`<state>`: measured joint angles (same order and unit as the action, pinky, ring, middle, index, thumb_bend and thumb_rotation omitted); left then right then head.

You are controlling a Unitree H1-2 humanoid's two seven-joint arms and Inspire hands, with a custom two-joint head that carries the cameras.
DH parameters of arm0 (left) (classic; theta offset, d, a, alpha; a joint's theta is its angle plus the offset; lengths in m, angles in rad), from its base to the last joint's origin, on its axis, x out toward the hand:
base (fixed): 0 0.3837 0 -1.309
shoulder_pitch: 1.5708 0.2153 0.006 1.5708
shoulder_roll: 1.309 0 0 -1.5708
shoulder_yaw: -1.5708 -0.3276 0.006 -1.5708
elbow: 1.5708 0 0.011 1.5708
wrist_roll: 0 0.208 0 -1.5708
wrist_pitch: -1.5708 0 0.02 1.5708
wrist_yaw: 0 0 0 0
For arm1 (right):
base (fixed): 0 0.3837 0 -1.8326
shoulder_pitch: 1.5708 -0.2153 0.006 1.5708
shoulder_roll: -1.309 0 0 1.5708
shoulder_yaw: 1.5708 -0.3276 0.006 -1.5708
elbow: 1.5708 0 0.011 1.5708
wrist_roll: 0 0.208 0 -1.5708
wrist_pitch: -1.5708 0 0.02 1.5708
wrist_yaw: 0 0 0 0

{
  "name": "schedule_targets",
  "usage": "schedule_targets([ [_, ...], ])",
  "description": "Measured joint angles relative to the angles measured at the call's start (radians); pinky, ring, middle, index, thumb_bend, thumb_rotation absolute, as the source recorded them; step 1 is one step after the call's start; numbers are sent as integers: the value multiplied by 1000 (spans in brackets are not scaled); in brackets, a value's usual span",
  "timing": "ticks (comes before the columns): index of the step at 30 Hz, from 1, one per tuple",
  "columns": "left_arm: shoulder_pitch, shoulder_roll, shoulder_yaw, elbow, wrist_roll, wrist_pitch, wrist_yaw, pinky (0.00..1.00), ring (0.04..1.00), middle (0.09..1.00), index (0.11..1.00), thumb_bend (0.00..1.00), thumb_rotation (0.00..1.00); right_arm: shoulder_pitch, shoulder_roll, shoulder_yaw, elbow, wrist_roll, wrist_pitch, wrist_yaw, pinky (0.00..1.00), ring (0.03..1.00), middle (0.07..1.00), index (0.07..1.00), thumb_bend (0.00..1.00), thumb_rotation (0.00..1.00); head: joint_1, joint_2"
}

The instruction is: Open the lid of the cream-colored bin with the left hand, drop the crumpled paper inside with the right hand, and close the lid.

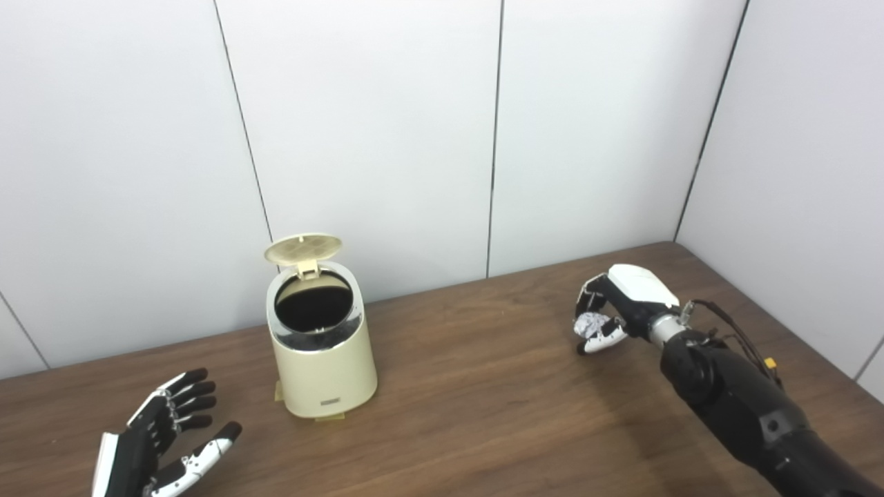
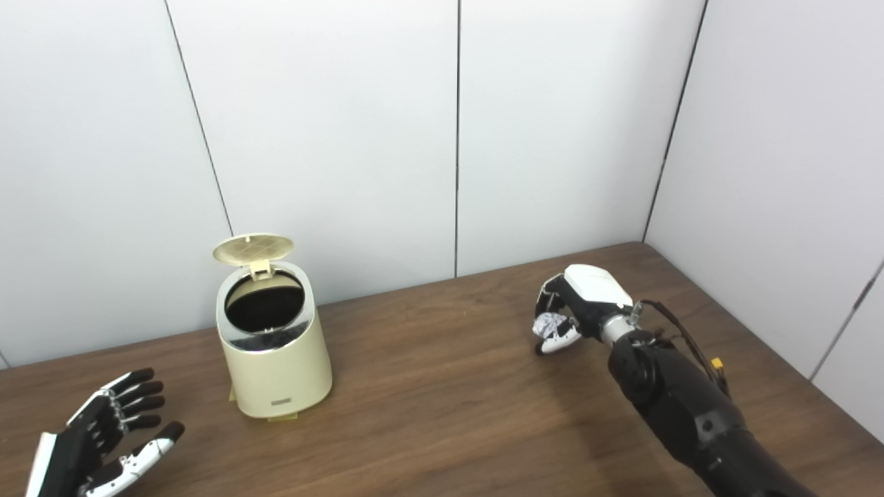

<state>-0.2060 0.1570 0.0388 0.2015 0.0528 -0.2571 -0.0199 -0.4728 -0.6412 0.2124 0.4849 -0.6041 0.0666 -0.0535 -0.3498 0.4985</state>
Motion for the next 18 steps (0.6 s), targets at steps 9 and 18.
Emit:
schedule_targets([
  [9,0,1,-5,-4,7,9,1,638,710,738,794,638,66,14,-1,-2,-78,-14,-33,29,976,668,492,483,531,0,12,0],
  [18,-2,-3,-18,-2,42,10,6,628,705,731,799,638,66,-55,-28,35,-300,-137,-19,165,999,714,492,480,531,3,31,-5],
])
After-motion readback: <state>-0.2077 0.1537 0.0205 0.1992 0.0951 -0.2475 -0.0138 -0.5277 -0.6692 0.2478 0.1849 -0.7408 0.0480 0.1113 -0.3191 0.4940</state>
